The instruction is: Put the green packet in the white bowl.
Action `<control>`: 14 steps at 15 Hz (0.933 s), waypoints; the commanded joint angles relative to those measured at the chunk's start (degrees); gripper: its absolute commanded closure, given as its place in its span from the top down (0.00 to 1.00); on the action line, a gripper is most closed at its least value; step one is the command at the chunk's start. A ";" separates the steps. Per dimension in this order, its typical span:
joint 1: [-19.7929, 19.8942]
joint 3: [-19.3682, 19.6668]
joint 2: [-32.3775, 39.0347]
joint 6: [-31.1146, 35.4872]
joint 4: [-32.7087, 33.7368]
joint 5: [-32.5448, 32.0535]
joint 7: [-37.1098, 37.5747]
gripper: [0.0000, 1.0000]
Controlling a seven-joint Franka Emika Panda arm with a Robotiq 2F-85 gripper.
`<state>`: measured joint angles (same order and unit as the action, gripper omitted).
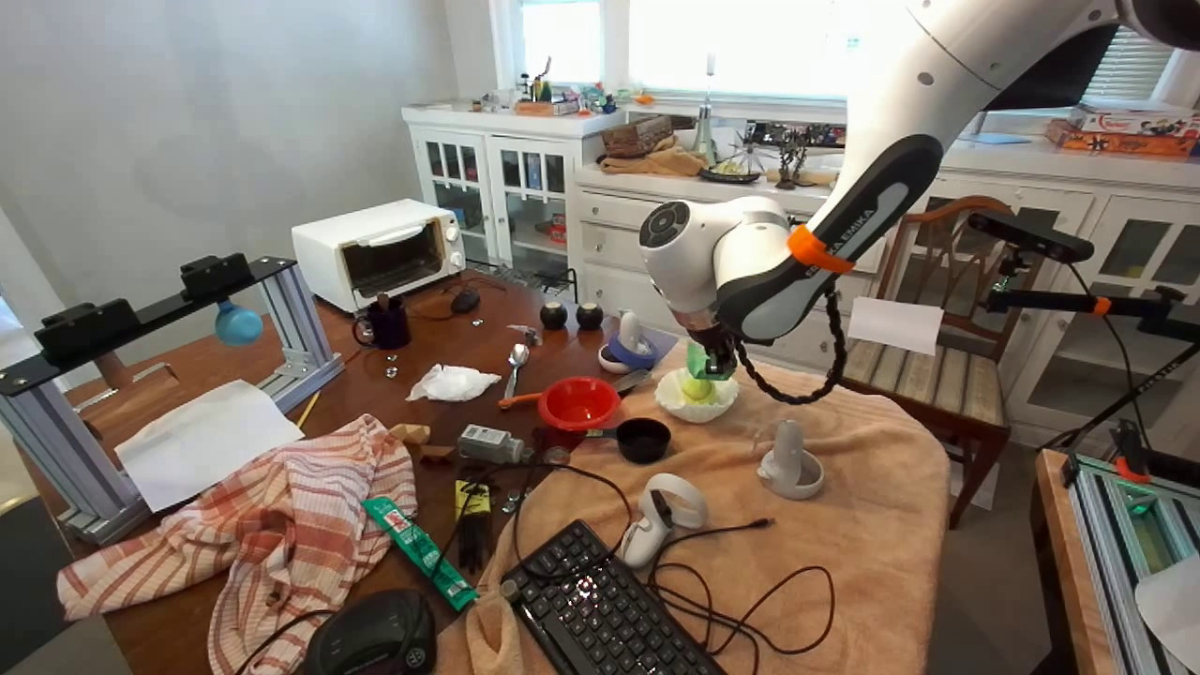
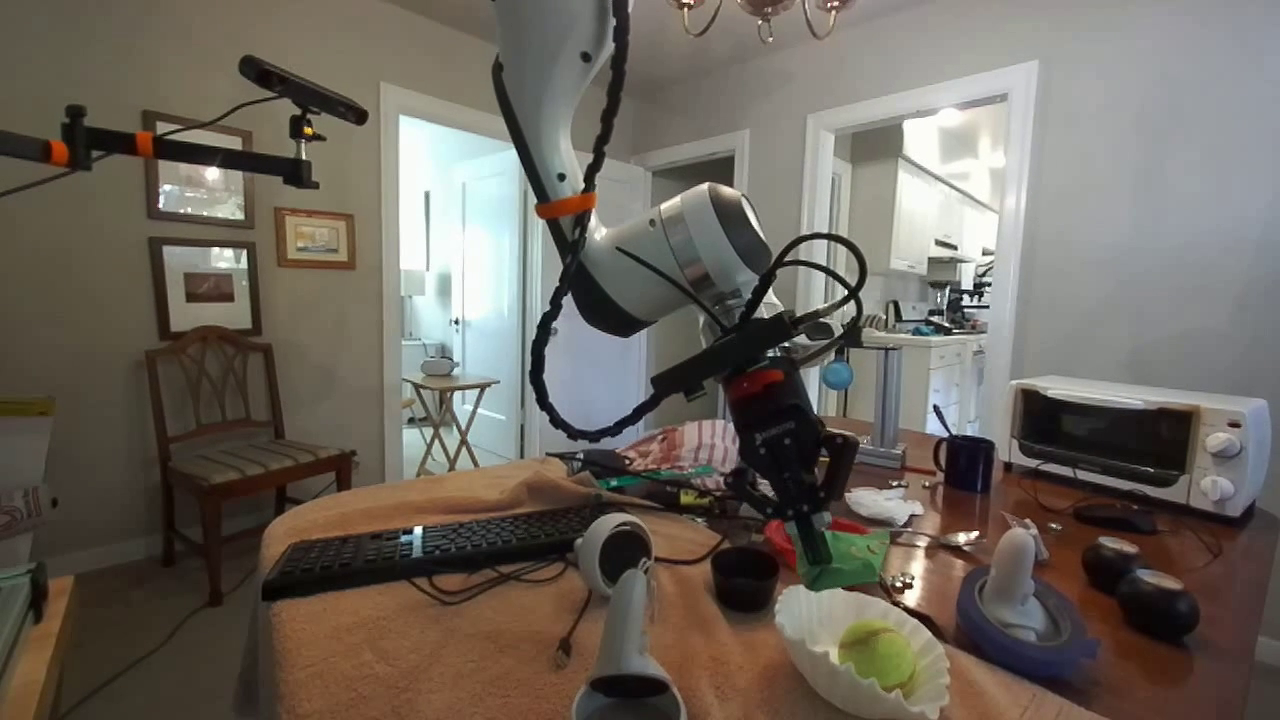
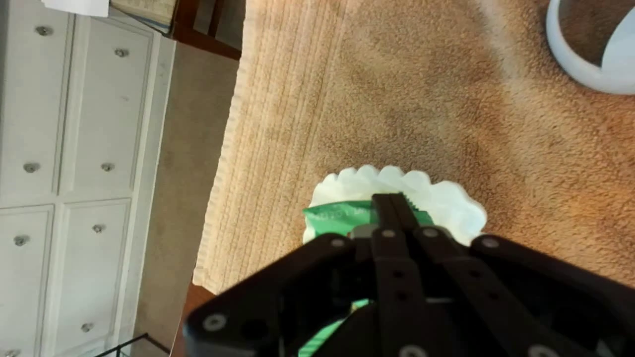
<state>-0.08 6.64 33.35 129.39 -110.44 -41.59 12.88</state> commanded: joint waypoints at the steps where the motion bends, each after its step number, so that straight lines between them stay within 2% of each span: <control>1: -0.47 0.38 3.81 -4.64 4.13 4.18 0.76 0.00; 4: -0.49 0.36 6.07 -5.75 5.97 5.87 -0.24 0.00; 14: -0.77 1.40 10.98 -2.42 11.07 5.82 -1.62 0.00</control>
<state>-0.07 7.83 42.18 126.19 -101.50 -36.67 12.98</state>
